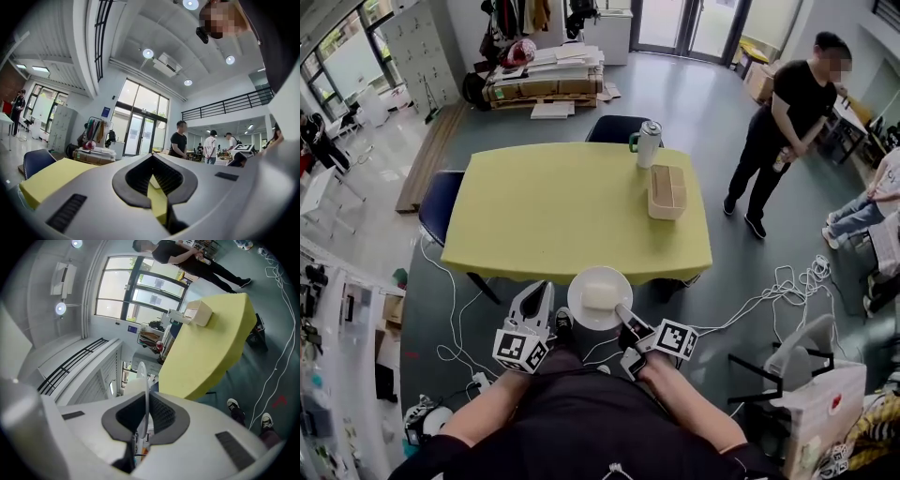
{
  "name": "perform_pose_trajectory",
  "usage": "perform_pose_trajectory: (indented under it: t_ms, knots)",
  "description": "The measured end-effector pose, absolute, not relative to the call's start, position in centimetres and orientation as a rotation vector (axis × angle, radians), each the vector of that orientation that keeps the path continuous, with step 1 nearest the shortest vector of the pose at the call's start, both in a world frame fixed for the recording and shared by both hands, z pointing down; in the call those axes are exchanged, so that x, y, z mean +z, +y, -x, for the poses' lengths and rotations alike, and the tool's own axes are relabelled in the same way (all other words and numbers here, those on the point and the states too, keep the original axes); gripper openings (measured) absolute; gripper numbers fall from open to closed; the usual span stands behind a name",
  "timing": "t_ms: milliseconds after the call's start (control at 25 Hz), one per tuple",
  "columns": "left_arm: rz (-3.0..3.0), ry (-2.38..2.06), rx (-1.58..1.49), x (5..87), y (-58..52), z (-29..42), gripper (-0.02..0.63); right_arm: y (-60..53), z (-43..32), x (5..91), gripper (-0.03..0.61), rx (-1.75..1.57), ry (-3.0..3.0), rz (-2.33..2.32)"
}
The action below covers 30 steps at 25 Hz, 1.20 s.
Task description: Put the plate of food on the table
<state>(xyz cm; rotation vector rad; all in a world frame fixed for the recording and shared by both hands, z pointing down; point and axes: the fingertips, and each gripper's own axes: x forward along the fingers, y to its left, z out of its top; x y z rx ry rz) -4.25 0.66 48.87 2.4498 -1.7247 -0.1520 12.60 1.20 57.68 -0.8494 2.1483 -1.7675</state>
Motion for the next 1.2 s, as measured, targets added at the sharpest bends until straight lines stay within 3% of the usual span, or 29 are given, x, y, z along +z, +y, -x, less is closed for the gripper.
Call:
perform_pose_trajectory:
  t_ms: [760,1200]
  knots:
    - [-2.516,-1.554,-0.195,48.3,-21.0,13.9,0.008,-16.5,-4.7,57.9,0.026,-1.701,2.038,1.028]
    - [-2.521,-1.472,-0.203,48.9,-26.4,15.0,0.008,-21.3,-3.4,57.4,0.028,-1.677,2.018,1.096]
